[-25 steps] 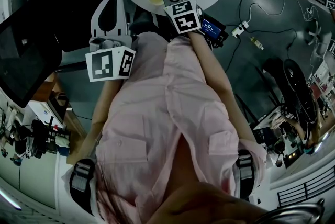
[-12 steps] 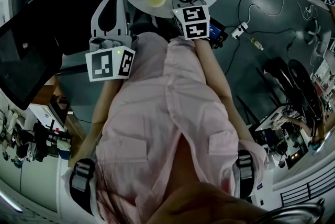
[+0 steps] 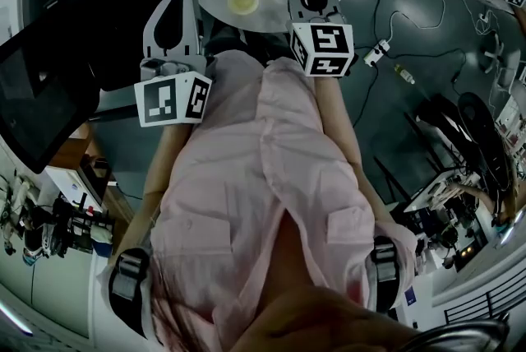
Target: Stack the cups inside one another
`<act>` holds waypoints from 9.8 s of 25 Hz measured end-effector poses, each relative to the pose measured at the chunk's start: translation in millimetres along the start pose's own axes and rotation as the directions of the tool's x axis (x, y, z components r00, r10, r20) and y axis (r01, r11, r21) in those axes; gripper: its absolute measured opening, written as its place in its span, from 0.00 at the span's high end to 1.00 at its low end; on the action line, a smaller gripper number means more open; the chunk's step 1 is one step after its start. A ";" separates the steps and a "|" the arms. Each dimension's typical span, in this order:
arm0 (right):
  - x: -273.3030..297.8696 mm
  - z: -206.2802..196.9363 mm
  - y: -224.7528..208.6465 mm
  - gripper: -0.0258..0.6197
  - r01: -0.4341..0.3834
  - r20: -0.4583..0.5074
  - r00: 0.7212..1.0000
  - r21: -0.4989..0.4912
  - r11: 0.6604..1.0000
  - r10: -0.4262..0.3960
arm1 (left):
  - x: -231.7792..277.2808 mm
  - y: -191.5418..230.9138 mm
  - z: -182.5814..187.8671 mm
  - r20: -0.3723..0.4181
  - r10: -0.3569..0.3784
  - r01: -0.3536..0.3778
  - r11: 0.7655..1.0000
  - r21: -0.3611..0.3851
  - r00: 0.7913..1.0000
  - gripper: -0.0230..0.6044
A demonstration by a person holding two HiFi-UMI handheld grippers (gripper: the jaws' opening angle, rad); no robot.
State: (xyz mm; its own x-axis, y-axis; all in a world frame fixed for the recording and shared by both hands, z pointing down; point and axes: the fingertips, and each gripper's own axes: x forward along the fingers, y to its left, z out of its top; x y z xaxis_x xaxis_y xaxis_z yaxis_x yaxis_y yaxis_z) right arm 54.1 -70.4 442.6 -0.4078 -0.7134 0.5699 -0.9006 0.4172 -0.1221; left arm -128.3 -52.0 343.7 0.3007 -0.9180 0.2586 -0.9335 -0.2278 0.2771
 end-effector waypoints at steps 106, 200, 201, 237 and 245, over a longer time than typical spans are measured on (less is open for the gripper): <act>-129.4 51.3 -43.0 0.91 -0.046 0.332 0.943 0.169 0.985 -0.013 | -31.0 -38.5 -9.2 0.097 0.083 -0.086 0.996 0.024 0.992 0.94; 51.8 -73.6 77.4 0.85 -0.244 -0.362 0.909 -0.063 0.968 0.205 | -11.4 35.4 3.0 -0.004 0.046 -0.046 0.999 -0.011 0.999 0.94; 53.2 -76.7 76.9 0.85 -0.243 -0.372 0.906 -0.066 0.968 0.202 | -11.9 36.4 3.6 -0.004 0.048 -0.048 0.999 -0.011 0.999 0.94; 99.1 -172.2 60.3 0.85 -0.235 -0.658 0.741 -0.068 0.970 0.133 | -20.0 57.0 1.0 -0.026 0.098 -0.099 0.995 -0.029 0.995 0.94; 95.6 -158.4 63.3 0.90 -0.233 -0.624 0.771 -0.095 0.968 0.125 | -23.3 57.7 2.1 -0.023 0.100 -0.101 0.994 -0.037 0.995 0.94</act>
State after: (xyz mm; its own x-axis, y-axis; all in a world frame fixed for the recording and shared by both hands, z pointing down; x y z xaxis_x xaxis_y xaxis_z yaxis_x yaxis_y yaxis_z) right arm -18.0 -23.0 618.0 -0.3325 -0.1468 0.9316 -0.7624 0.6232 -0.1740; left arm -189.6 -44.4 351.7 0.2103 -0.9285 0.3061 -0.9511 -0.1218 0.2839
